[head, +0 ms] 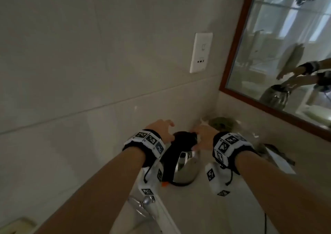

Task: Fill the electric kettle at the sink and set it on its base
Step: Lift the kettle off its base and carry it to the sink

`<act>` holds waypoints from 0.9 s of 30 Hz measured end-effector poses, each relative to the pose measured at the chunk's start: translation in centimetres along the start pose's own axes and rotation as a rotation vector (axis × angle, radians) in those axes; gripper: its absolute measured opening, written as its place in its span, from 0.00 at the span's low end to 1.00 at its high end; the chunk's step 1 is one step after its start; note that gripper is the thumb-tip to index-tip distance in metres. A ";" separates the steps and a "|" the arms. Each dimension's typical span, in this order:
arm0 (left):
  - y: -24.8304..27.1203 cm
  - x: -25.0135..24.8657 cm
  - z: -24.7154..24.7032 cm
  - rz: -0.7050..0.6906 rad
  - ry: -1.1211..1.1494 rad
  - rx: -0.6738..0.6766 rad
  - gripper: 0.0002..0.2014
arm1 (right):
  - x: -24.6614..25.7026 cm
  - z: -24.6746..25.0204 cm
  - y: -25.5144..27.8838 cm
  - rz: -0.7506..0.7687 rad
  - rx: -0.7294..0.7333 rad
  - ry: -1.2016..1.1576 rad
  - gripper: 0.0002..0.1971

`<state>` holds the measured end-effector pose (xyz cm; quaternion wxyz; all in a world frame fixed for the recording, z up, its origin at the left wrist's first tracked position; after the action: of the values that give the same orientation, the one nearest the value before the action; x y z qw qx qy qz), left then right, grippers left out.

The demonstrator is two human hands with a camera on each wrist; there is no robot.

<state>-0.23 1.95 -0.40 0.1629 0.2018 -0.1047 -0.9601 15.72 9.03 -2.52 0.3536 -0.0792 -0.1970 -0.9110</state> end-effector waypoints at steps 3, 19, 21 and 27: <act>-0.3 -0.5 -2.2 -0.058 -0.044 0.092 0.30 | -0.3 -1.4 -0.7 -0.050 -0.048 0.052 0.41; -1.2 -2.8 -4.5 -0.162 -0.286 0.075 0.41 | -1.7 -3.0 1.6 -0.080 -0.069 -0.048 0.42; -1.3 -3.0 -4.5 -0.148 -0.260 0.079 0.37 | -1.8 -3.0 1.7 -0.078 -0.070 -0.057 0.43; -0.9 -2.1 -4.3 -0.157 -0.224 0.044 0.45 | -1.7 -3.3 1.5 -0.060 -0.107 -0.080 0.48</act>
<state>3.19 2.92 -3.79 0.0700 0.1046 -0.1272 -0.9839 17.99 7.74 -5.52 0.3131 -0.1284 -0.1640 -0.9266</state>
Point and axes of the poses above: each hand's wrist, its own y-axis away from the middle knuckle, its own z-axis out of the back of the hand, x = y × z, the point moved 2 cm from there along -y, towards the middle knuckle, and after that the axes turned 10 degrees about z, right-handed, at the moved point
